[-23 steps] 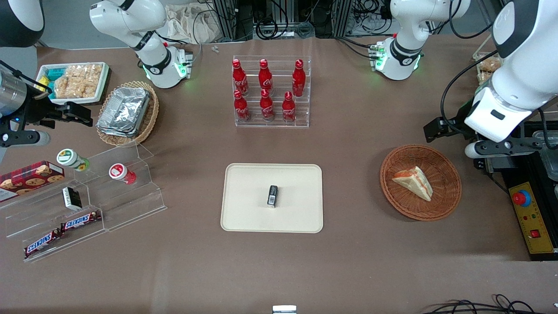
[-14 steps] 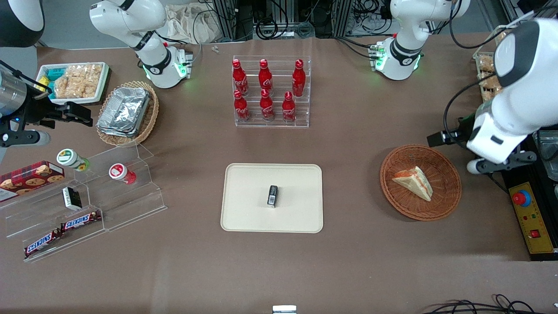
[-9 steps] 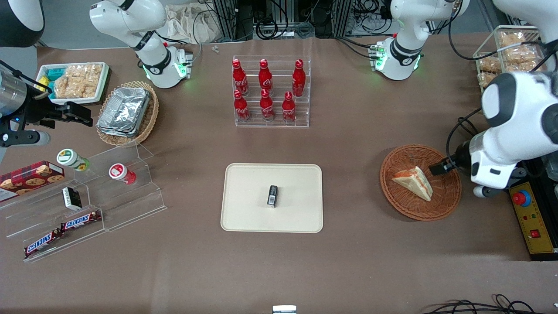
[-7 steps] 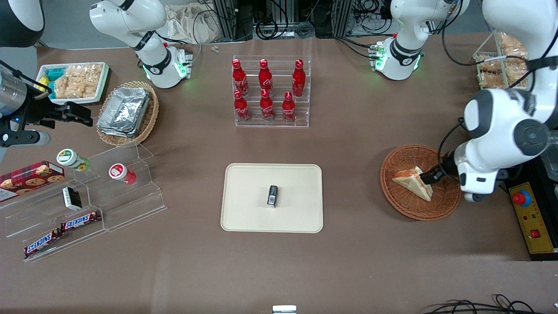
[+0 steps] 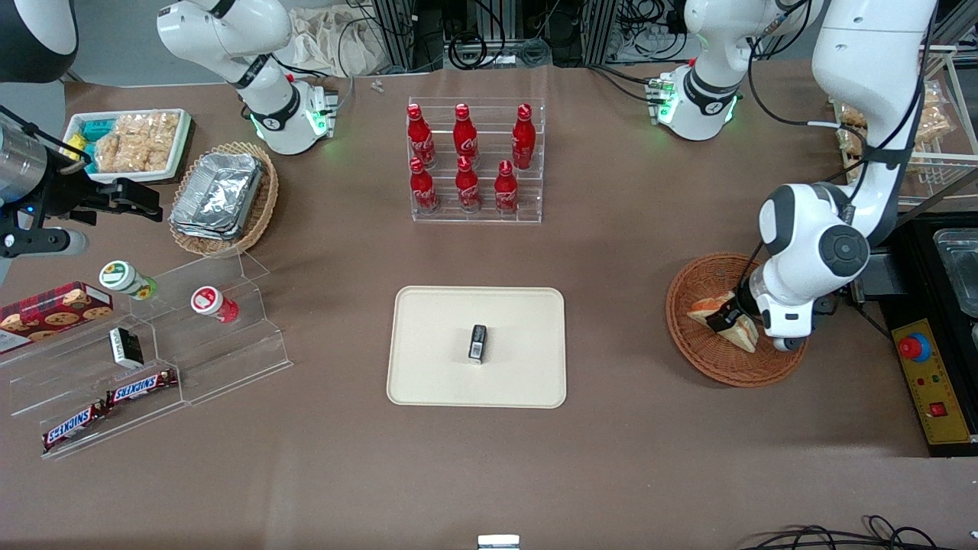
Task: Place sandwich from basket to tray
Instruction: 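Close the left gripper on the sandwich and lift it from the basket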
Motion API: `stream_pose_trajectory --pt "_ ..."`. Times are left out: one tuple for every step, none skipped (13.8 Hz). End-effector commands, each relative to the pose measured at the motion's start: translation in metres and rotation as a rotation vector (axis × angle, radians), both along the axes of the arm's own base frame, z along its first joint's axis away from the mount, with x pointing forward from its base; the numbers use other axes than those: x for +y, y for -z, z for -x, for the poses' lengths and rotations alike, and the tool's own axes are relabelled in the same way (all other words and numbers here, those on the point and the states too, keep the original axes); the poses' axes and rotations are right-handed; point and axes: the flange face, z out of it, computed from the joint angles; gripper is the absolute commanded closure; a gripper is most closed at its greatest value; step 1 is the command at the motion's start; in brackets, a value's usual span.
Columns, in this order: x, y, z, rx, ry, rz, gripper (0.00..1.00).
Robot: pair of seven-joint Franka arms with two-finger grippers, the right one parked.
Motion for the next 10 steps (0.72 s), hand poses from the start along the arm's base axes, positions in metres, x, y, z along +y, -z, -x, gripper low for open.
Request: stream_pose_trajectory --pt "0.0 -0.008 0.001 -0.031 -0.029 -0.007 1.0" --pt "0.0 -0.011 0.0 -0.036 -0.049 -0.007 1.0" --pt "0.0 -0.025 -0.002 -0.051 -0.06 -0.009 1.0" --pt "0.0 -0.043 -0.004 -0.059 -0.057 -0.011 1.0" --pt "0.0 -0.066 -0.006 -0.043 -0.049 -0.015 1.0" --pt "-0.005 -0.092 -0.013 -0.016 -0.028 -0.02 1.0" --pt "-0.017 -0.118 -0.021 0.024 0.006 -0.022 1.0" --pt "-0.038 -0.143 -0.026 0.06 0.047 -0.023 1.0" --pt "-0.059 -0.162 -0.028 0.081 0.085 -0.022 1.0" --pt "-0.089 -0.175 -0.025 0.085 0.142 -0.018 1.0"
